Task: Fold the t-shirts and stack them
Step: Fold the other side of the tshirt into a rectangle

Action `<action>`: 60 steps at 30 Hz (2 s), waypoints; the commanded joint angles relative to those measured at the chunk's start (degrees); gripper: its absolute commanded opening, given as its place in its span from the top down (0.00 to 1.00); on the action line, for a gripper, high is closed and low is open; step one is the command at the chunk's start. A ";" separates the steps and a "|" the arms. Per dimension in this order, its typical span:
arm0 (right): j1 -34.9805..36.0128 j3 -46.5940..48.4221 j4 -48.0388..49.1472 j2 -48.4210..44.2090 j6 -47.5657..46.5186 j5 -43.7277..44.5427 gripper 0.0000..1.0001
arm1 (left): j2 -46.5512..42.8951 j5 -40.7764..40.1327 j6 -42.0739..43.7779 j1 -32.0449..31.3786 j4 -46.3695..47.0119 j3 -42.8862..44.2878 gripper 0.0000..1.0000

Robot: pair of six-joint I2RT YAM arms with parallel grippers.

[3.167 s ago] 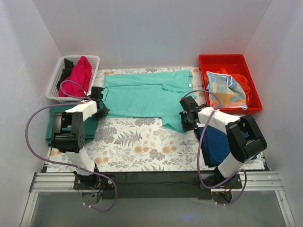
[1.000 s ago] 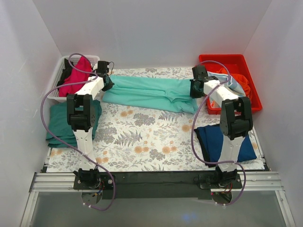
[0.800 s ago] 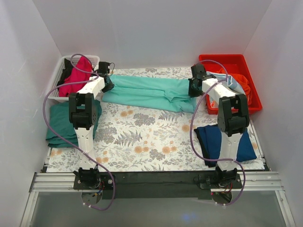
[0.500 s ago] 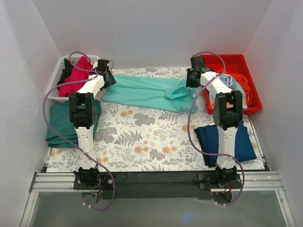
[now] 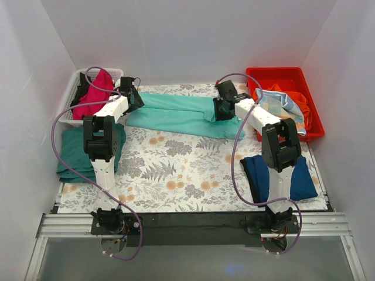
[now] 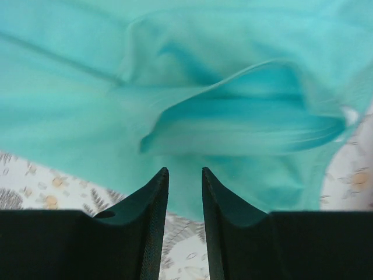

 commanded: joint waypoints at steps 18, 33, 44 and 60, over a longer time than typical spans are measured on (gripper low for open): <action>1.62 20.78 -0.36 16.48 -1.57 2.99 0.64 | -7.22 0.93 0.59 0.47 0.48 -2.77 0.27; -2.69 15.83 3.07 8.95 -1.75 3.34 0.65 | -9.25 4.88 1.11 0.56 1.36 -4.17 0.27; -2.69 -11.95 2.72 -10.13 0.72 2.46 0.66 | -7.75 8.40 -0.56 0.56 1.36 -9.00 0.27; -7.95 -28.22 13.61 -18.65 -7.10 -1.22 0.63 | -5.73 8.05 -1.17 0.56 1.45 -10.33 0.27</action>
